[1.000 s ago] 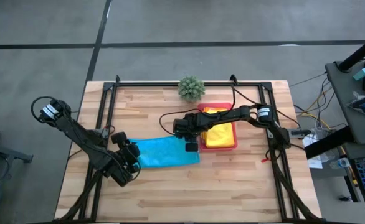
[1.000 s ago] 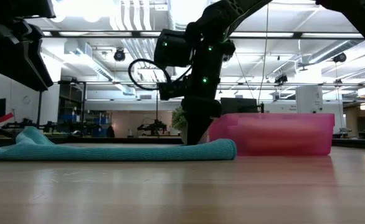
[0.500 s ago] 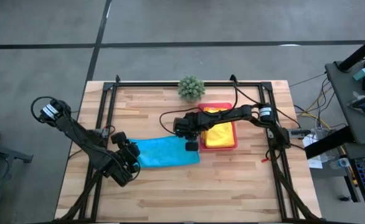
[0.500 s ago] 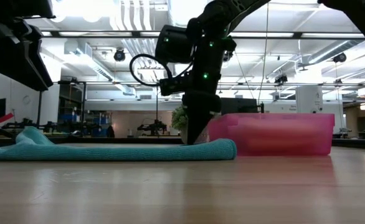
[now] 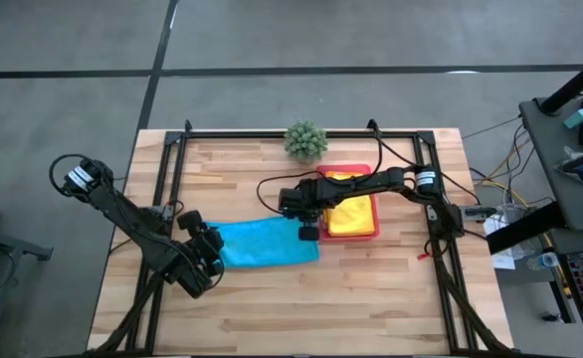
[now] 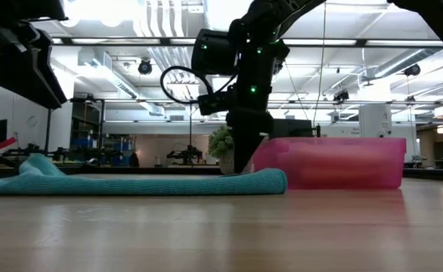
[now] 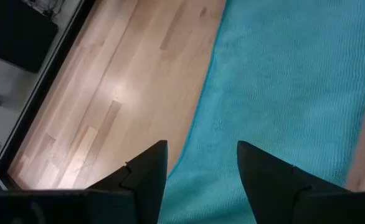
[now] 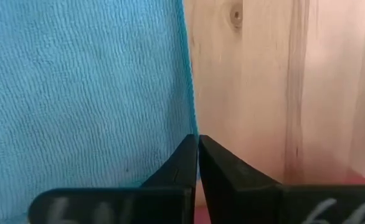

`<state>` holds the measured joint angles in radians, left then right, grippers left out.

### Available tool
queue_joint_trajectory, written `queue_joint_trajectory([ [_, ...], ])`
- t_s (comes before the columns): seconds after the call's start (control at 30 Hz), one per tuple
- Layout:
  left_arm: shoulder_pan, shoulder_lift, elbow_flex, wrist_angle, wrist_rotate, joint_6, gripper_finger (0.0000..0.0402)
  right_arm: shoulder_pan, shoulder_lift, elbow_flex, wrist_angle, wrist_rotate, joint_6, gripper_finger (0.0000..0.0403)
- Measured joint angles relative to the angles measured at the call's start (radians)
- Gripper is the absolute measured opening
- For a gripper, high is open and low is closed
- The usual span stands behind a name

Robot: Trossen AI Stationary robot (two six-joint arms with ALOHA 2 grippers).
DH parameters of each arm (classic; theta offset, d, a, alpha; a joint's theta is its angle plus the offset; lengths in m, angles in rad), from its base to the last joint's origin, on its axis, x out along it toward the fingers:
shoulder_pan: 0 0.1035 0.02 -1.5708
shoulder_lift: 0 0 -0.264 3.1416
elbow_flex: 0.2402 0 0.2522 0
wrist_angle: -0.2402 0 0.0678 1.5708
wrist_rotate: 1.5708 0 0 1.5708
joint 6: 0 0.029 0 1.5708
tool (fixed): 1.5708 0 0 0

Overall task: Fold microfiber towels
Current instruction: Fold the blue towel

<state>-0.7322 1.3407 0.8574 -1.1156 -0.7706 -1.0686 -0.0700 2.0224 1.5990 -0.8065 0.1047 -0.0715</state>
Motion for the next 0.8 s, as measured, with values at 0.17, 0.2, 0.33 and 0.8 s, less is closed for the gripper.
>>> queue_joint_trajectory([
  [0.17, 0.0, 0.0, 0.0, 0.001, -0.017, 0.0, 0.0178, 0.0, 0.0, 0.0, 0.008, -0.006, -0.001, 0.0041],
  [0.2, 0.0, 0.0, 0.0, 0.0, -0.017, 0.0, 0.0178, -0.002, 0.003, 0.0, 0.01, -0.008, 0.0, 0.0052],
  [0.33, 0.0, 0.0, 0.0, 0.0, -0.018, -0.001, 0.0178, -0.002, 0.022, 0.0, 0.016, -0.008, -0.019, 0.0094],
  [0.8, 0.0, 0.0, 0.0, 0.001, -0.021, -0.001, 0.0178, -0.002, 0.028, 0.0, 0.019, -0.008, -0.035, 0.0051],
])
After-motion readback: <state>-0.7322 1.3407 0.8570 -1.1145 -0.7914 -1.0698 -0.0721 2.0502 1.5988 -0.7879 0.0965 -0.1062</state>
